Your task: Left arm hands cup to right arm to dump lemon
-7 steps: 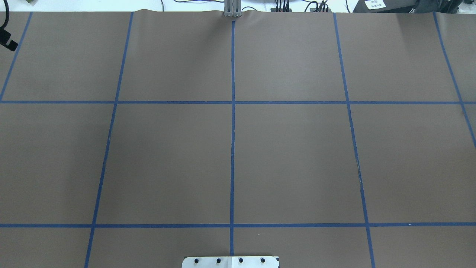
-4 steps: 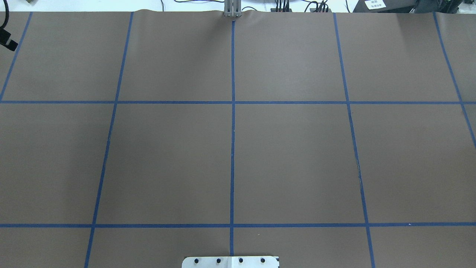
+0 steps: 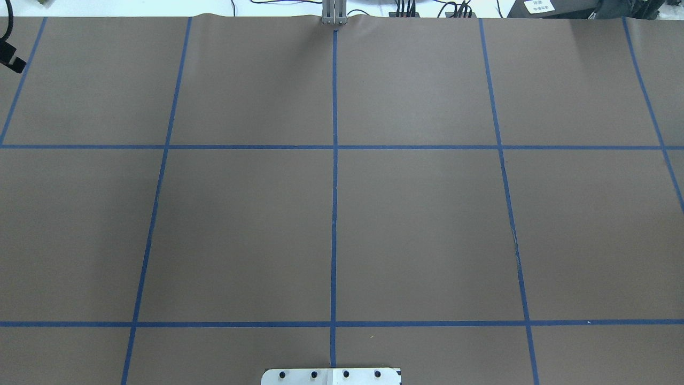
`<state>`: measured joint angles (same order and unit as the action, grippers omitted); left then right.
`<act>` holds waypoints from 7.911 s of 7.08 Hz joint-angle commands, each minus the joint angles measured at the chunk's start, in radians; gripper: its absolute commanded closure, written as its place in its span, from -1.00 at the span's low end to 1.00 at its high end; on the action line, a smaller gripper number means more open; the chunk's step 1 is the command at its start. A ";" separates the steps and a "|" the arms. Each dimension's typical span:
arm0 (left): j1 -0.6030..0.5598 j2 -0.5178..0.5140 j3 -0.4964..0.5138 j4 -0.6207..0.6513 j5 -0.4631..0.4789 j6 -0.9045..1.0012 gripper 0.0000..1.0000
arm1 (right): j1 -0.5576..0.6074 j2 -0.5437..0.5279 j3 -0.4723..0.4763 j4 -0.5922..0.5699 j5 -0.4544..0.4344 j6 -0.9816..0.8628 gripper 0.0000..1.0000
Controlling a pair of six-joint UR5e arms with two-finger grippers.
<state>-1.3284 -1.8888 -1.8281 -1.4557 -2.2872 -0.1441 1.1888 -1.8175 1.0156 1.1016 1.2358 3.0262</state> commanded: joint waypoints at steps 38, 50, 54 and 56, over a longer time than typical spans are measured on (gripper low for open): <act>0.485 -0.590 0.328 -0.369 0.084 -1.392 -1.00 | -0.770 0.897 0.420 -1.760 -0.478 -2.870 0.76; 0.520 -0.587 0.375 -0.523 0.094 -1.444 -0.04 | -0.785 0.906 0.428 -1.747 -0.481 -2.709 0.80; 0.523 -0.582 0.374 -0.523 0.094 -1.444 0.00 | -0.790 0.911 0.434 -1.746 -0.481 -2.709 0.80; 0.522 -0.582 0.374 -0.523 0.094 -1.444 0.02 | -0.788 0.906 0.434 -1.717 -0.481 -2.710 0.80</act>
<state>-0.8063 -2.4715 -1.4542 -1.9788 -2.1936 -1.5877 0.4000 -0.9082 1.4495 -0.6360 0.7547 0.3172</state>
